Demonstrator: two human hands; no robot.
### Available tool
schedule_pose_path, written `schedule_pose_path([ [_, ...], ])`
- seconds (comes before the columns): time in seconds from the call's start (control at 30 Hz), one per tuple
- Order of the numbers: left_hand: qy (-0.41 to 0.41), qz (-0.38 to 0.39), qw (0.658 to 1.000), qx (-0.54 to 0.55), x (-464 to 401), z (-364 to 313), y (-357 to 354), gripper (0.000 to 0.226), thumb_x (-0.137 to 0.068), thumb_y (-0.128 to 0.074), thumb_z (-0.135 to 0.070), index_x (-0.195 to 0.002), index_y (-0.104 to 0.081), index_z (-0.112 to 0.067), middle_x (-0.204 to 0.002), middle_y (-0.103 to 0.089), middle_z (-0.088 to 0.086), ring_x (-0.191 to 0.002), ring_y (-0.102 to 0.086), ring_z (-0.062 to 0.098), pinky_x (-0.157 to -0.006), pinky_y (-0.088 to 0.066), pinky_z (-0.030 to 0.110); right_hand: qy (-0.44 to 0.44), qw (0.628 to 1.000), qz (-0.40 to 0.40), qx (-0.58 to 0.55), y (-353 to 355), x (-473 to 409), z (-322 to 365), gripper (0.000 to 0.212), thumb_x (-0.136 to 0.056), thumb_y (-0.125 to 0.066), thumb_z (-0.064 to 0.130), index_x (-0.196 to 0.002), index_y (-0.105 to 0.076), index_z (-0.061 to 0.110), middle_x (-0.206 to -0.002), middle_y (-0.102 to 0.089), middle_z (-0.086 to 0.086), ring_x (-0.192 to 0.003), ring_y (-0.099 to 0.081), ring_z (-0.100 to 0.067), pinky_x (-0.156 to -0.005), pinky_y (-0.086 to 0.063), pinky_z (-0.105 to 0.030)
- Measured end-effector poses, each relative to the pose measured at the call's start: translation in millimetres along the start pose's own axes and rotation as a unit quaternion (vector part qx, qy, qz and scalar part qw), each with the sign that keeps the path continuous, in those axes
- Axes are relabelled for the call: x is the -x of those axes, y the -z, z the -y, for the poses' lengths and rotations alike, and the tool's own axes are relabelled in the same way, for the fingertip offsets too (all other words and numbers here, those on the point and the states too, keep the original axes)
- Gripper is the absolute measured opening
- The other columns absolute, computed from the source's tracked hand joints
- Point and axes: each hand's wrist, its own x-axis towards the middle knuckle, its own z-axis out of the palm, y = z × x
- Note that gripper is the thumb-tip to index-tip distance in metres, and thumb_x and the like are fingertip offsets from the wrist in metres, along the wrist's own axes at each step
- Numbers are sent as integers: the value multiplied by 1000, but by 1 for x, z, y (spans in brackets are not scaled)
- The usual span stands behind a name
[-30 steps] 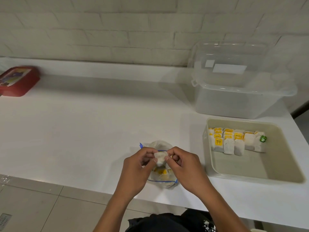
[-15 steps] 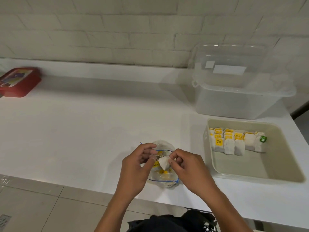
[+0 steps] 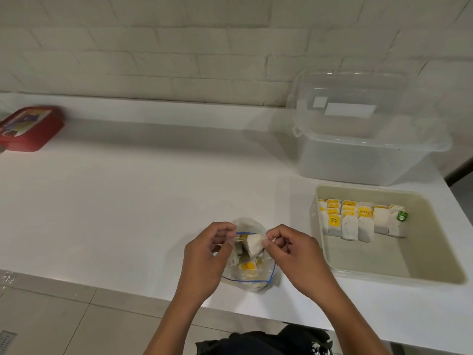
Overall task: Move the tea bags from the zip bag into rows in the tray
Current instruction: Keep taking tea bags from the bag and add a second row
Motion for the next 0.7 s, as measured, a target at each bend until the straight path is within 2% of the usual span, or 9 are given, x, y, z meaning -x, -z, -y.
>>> schedule_pose_path([
  [0.1, -26, 21, 997, -70, 3, 3, -6, 31, -92, -68, -8, -105, -69, -37, -101, -69, -27, -98, -67, 1, -81, -55, 21, 8, 999, -3, -36, 3, 0, 4, 8, -91, -71, 25, -83, -70, 27, -65, -61, 7, -61, -54, -7, -63, -50, -28],
  [0.17, -41, -13, 994, -97, 5, -1, -10, 27, -92, -69, -15, -103, -69, -39, -101, -68, -27, -97, -65, 1, -75, -51, 16, 14, 999, -7, -46, 5, 1, 6, 8, -91, -71, 26, -83, -70, 28, -67, -61, 4, -63, -55, -10, -66, -52, -35],
  [0.27, -11, -64, 997, -30, 5, -16, -15, 20, -91, -70, -19, -96, -69, -39, -88, -68, -14, -83, -64, 8, -63, -49, 18, 18, 998, -11, -55, 6, 1, 7, 9, -91, -71, 25, -83, -69, 31, -68, -62, 1, -64, -57, -16, -69, -53, -40],
  [0.33, -14, -56, 998, 1, 5, -25, -17, 19, -90, -71, -19, -95, -69, -37, -81, -67, -9, -76, -63, 12, -61, -51, 22, 21, 998, -18, -51, 6, 2, 8, 10, -90, -71, 25, -84, -69, 32, -69, -64, 1, -67, -60, -21, -70, -55, -44],
  [0.4, -25, -33, 999, 4, 7, -33, -22, 19, -90, -72, -19, -97, -70, -37, -83, -67, -10, -76, -64, 12, -64, -53, 23, 26, 998, -22, -50, 8, 2, 9, 10, -90, -71, 25, -84, -69, 33, -69, -65, 1, -68, -63, -21, -71, -57, -46],
  [0.53, -46, -1, 999, -18, 8, -41, -38, 18, -91, -72, -26, -102, -72, -40, -99, -70, -18, -92, -68, 9, -76, -55, 23, 52, 997, -32, -43, 16, 3, 12, 12, -89, -71, 22, -85, -68, 32, -71, -66, 4, -66, -62, -15, -67, -57, -35],
  [0.63, -50, -3, 999, -13, 4, -46, -48, 16, -92, -71, -25, -101, -72, -39, -100, -70, -18, -93, -68, 9, -77, -56, 27, 93, 994, -60, -14, 27, 4, 16, 12, -89, -72, 19, -84, -70, 29, -73, -67, 11, -67, -63, -11, -63, -51, -21],
  [0.7, -58, 2, 998, -4, 1, -51, -55, 18, -93, -70, -19, -98, -72, -35, -98, -71, -15, -94, -69, 11, -79, -55, 30, 121, 990, -72, 10, 37, 5, 18, 11, -90, -72, 18, -87, -72, 28, -80, -70, 16, -74, -66, -11, -66, -51, -18],
])
